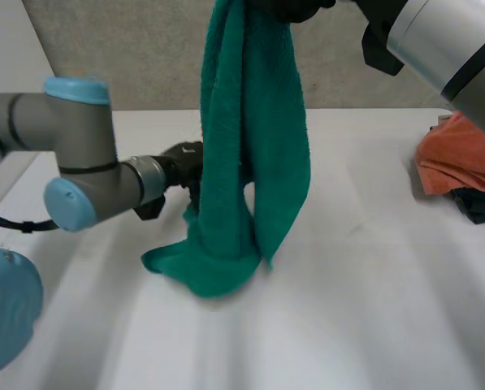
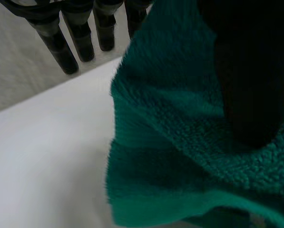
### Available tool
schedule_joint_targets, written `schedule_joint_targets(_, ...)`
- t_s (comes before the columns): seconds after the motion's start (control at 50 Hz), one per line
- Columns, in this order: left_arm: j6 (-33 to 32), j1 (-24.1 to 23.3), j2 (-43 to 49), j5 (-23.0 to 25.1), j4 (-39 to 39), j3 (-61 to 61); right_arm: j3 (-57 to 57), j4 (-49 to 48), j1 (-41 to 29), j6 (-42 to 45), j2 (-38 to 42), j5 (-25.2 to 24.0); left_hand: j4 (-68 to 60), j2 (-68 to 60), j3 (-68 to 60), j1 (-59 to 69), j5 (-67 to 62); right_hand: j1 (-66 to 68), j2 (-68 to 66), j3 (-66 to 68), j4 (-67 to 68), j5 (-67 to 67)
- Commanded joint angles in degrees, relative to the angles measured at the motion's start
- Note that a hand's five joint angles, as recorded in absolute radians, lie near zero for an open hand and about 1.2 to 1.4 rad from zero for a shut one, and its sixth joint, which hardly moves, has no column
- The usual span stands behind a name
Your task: Fold the laundry.
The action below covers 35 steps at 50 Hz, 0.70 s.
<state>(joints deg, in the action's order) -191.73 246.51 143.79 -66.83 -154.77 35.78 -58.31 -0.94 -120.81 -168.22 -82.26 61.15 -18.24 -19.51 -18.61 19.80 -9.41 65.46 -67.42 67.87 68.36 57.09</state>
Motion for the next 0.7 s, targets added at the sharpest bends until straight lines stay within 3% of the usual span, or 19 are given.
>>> schedule_joint_targets(0.02,2.0,0.1,1.3,-6.5,-1.9,-3.2,-0.6,-1.0,3.6,0.4,3.9,0.3,-61.8,-60.5,-61.4,60.2,-60.6,14.5,-12.6,12.1,11.6,12.9)
schedule_joint_targets(0.06,2.2,0.9,1.1,-10.0,-3.2,-5.3,0.0,-1.7,4.3,1.4,6.0,1.2,-61.8,-60.5,-61.4,60.2,-60.6,14.5,-12.6,12.1,11.6,12.9)
schedule_joint_targets(0.12,2.9,3.3,-0.8,-19.5,-6.5,-9.9,2.8,-3.9,5.1,4.2,10.5,5.4,-61.8,-60.5,-61.4,60.2,-60.6,14.5,-12.6,12.1,11.6,12.9)
schedule_joint_targets(0.16,3.1,4.9,-3.3,-25.0,-9.8,-13.0,6.2,-7.3,5.5,6.5,14.7,11.0,-61.8,-60.5,-61.4,60.2,-60.6,14.5,-12.6,12.1,11.6,12.9)
schedule_joint_targets(0.28,5.4,6.9,-13.0,-24.1,-21.0,-14.3,13.6,-20.4,4.3,9.3,21.5,25.2,-61.8,-60.5,-61.4,60.2,-60.6,14.5,-12.6,12.1,11.6,12.9)
schedule_joint_targets(0.36,5.7,7.1,-17.8,-24.0,-26.7,-11.4,13.6,-25.5,3.2,9.1,22.3,25.9,-61.8,-60.5,-61.4,60.2,-60.6,14.5,-12.6,12.1,11.6,12.9)
schedule_joint_targets(0.48,5.7,8.4,-20.8,-23.4,-29.3,-1.1,7.7,-23.3,1.5,9.1,22.1,24.8,-61.8,-60.5,-61.4,60.2,-60.6,14.5,-12.6,12.1,11.6,12.9)
schedule_joint_targets(0.58,4.7,9.7,-19.7,-22.7,-31.7,10.3,0.7,-22.3,1.4,10.1,23.3,23.6,-61.8,-60.5,-61.4,60.2,-60.6,14.5,-12.6,12.1,11.6,12.9)
schedule_joint_targets(0.7,-0.9,11.1,-14.7,-22.7,-33.6,24.1,-9.0,-21.8,2.2,14.1,28.3,22.8,-61.8,-60.5,-61.4,60.2,-60.6,14.5,-12.6,12.1,11.6,12.9)
